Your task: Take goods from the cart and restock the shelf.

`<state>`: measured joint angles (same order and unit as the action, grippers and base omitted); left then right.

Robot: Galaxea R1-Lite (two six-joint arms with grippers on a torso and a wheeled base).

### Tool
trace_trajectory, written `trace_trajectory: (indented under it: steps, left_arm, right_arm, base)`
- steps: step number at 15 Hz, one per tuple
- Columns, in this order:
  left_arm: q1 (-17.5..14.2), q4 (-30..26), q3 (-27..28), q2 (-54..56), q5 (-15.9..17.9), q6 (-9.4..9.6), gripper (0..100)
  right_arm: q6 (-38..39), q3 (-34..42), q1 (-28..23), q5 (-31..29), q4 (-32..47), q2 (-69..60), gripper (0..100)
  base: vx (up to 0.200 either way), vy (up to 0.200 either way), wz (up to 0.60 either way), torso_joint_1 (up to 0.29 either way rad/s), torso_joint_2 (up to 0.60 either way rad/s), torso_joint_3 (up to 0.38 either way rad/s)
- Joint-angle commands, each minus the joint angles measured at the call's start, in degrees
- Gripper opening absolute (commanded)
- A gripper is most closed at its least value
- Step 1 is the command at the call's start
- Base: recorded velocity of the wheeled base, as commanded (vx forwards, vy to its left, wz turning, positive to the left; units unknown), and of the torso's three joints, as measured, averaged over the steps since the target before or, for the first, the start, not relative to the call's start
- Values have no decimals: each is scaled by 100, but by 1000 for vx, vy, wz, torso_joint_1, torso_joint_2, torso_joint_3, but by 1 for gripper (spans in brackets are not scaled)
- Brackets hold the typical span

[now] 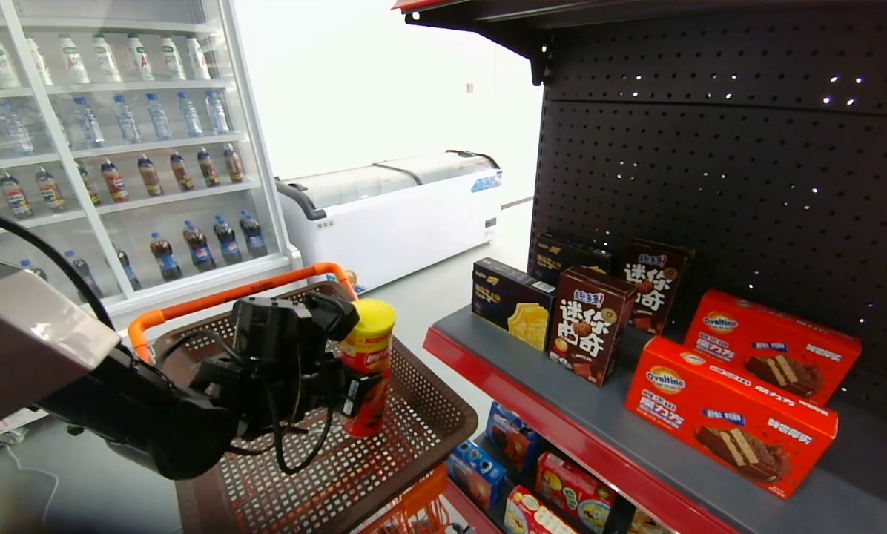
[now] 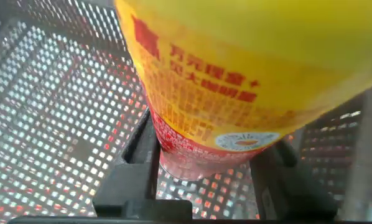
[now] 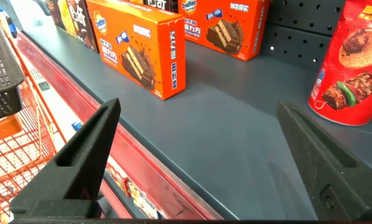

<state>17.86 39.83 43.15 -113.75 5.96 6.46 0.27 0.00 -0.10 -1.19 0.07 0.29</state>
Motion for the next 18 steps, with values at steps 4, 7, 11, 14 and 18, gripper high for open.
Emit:
trace_trajectory:
  steps: [4, 7, 11, 14, 18]
  left_arm:
    - [51, -625, 703, 1030, 160, -13, 0]
    - [51, -801, 765, 1294, 160, 4, 0]
    - [86, -854, 896, 1540, 142, 13, 0]
    - [174, -537, 1160, 1540, 72, -22, 0]
    - [552, -564, 1107, 1707, 63, 22, 0]
  right_arm:
    - [0, 0, 1, 5, -7, -3, 100]
    - [0, 0, 1, 5, -7, -3, 100]
    - [0, 0, 1, 5, -7, -3, 100]
    - [0, 0, 1, -4, 1, -3, 100]
    - [0, 0, 1, -4, -7, -3, 100]
  base:
    - [0, 0, 0, 0, 0, 0]
    - [0, 0, 0, 0, 0, 0]
    - [0, 0, 0, 0, 0, 0]
    - [0, 0, 0, 0, 0, 0]
    - [0, 0, 0, 0, 0, 0]
